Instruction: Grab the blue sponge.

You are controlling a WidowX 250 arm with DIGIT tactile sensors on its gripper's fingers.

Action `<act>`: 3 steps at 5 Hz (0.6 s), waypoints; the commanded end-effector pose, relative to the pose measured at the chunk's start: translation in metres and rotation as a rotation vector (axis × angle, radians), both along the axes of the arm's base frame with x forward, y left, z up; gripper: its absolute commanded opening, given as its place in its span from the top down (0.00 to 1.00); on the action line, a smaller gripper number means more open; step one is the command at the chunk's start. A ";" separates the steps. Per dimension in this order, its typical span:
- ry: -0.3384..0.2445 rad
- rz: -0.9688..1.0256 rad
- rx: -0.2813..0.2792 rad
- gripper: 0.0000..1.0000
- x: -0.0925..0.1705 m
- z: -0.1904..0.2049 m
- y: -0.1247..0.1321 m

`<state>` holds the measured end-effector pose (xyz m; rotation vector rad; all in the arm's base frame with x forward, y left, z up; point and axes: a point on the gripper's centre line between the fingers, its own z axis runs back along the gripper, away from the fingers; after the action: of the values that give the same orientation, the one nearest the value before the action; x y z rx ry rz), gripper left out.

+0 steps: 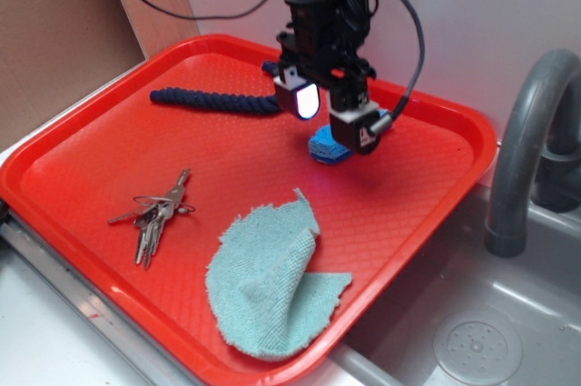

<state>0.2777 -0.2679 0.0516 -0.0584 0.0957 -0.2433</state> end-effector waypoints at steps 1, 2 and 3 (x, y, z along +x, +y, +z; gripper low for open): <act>0.000 -0.006 -0.033 0.00 0.009 -0.006 0.002; -0.016 -0.039 -0.009 1.00 0.008 -0.003 -0.005; -0.029 -0.041 -0.001 1.00 0.006 0.003 -0.006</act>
<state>0.2851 -0.2589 0.0312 -0.0181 0.1359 -0.2584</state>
